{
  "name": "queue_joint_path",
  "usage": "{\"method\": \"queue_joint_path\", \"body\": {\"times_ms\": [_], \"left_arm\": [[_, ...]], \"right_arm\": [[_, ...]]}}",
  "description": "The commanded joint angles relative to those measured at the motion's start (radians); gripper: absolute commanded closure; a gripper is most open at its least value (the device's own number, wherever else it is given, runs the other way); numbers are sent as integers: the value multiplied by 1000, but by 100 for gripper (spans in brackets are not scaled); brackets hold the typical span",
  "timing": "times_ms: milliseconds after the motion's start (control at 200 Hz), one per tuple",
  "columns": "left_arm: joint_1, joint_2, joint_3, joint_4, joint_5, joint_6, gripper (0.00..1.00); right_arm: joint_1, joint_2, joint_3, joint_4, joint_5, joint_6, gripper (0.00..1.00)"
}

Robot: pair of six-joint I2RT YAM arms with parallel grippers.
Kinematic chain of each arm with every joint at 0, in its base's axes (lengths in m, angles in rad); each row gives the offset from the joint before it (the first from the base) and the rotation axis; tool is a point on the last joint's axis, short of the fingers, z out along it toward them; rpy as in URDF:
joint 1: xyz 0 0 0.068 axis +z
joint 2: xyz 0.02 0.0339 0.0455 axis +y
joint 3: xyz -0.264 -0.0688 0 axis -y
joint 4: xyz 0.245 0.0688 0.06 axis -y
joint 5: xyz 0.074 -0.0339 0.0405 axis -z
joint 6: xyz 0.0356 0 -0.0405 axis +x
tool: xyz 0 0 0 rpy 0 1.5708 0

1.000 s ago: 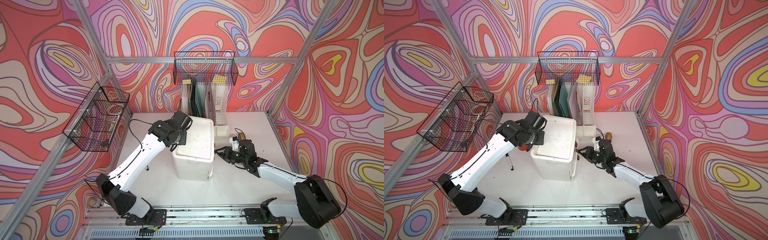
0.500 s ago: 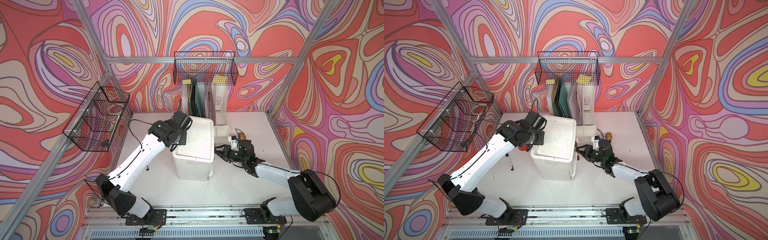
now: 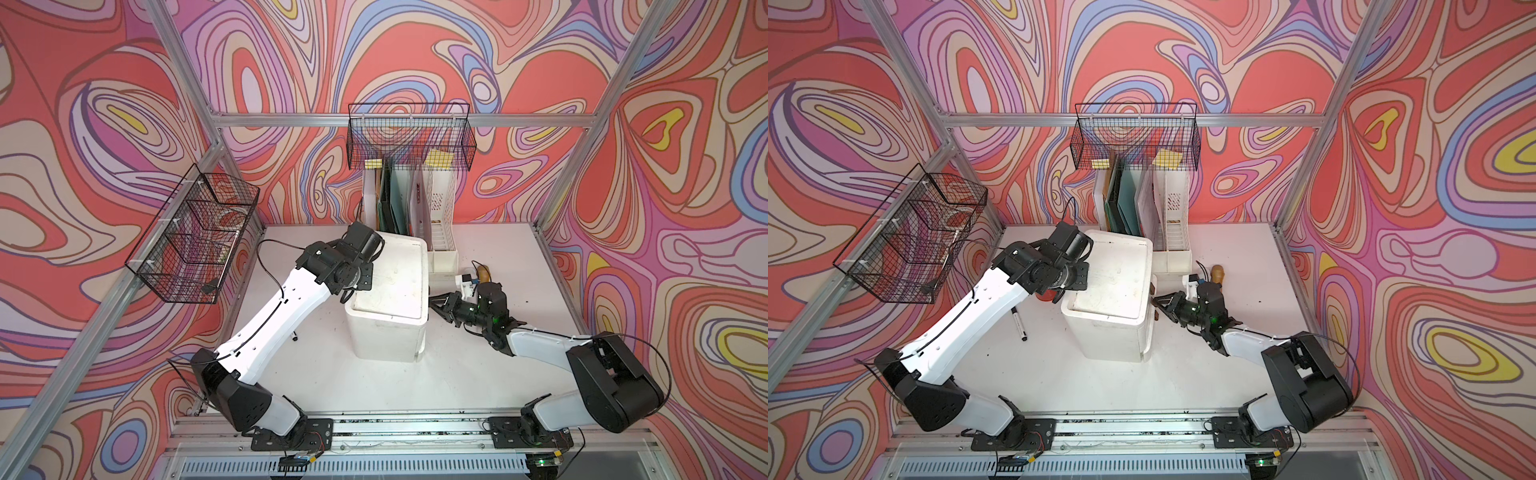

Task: Take the microphone out of the drawer
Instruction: Open the drawer in the storage box.

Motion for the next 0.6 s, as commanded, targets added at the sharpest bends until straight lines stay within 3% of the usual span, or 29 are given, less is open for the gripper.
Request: {"method": "queue_joint_path", "body": {"times_ms": [0, 150, 596], "left_arm": [[8, 4, -36, -79, -75, 17, 100], [8, 4, -34, -80, -76, 18, 100], [8, 3, -31, -87, -81, 17, 100]], "right_arm": [[3, 3, -13, 50, -9, 5, 86], [4, -22, -10, 7, 10, -20, 100], [-15, -132, 48, -307, 104, -160, 100]]}}
